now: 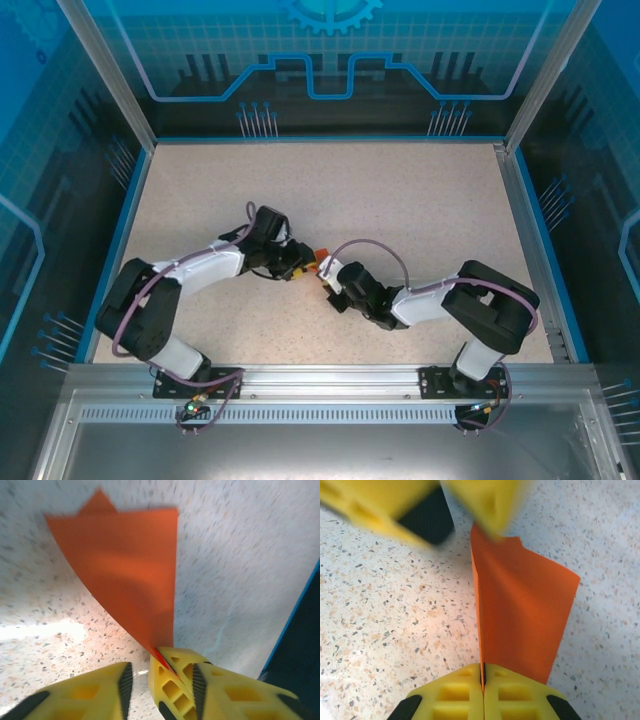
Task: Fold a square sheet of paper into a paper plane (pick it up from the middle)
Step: Fold the wing for the fifth time at the center of the table.
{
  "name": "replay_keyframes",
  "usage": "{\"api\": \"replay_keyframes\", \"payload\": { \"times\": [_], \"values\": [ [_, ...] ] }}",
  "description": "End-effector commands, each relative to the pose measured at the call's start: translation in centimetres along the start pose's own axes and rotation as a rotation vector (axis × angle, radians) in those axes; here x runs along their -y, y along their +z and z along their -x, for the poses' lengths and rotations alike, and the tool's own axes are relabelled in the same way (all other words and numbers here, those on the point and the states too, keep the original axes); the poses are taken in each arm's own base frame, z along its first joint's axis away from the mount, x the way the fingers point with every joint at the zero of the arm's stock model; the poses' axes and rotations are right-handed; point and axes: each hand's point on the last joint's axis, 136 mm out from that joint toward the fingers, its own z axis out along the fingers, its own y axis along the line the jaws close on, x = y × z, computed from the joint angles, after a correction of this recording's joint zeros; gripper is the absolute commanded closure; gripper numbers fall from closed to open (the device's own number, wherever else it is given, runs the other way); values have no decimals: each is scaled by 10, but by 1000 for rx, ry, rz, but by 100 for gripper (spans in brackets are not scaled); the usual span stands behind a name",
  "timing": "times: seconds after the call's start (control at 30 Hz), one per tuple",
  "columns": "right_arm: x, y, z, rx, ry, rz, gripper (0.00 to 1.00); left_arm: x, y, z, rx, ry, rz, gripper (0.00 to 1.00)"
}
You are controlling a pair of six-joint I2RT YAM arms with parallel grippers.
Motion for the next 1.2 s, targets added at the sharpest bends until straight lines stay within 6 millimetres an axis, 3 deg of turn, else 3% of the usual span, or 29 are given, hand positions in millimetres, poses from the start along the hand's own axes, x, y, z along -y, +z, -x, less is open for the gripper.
{"api": "replay_keyframes", "payload": {
  "times": [0.0, 0.1, 0.2, 0.53, 0.73, 1.17],
  "values": [
    [-6, -7, 14, 60, 146, 127, 97, -7, -25, 12, 76, -10, 12, 52],
    [-8, -8, 13, 58, 221, 185, 97, -12, -36, 15, 117, -7, 14, 45],
    [-7, -6, 10, 51, 298, 226, 97, -16, -37, 12, 121, -1, 3, 44],
    [-9, 0, 0, -11, 531, 323, 95, -23, -21, -7, 74, 27, -53, 45],
    [-13, 6, -13, -68, 587, 333, 92, -28, -12, -14, 52, 26, -50, 47],
    [-7, 8, -18, -113, 723, 338, 93, -25, -1, -22, 28, 47, -59, 49]
  ]
}}
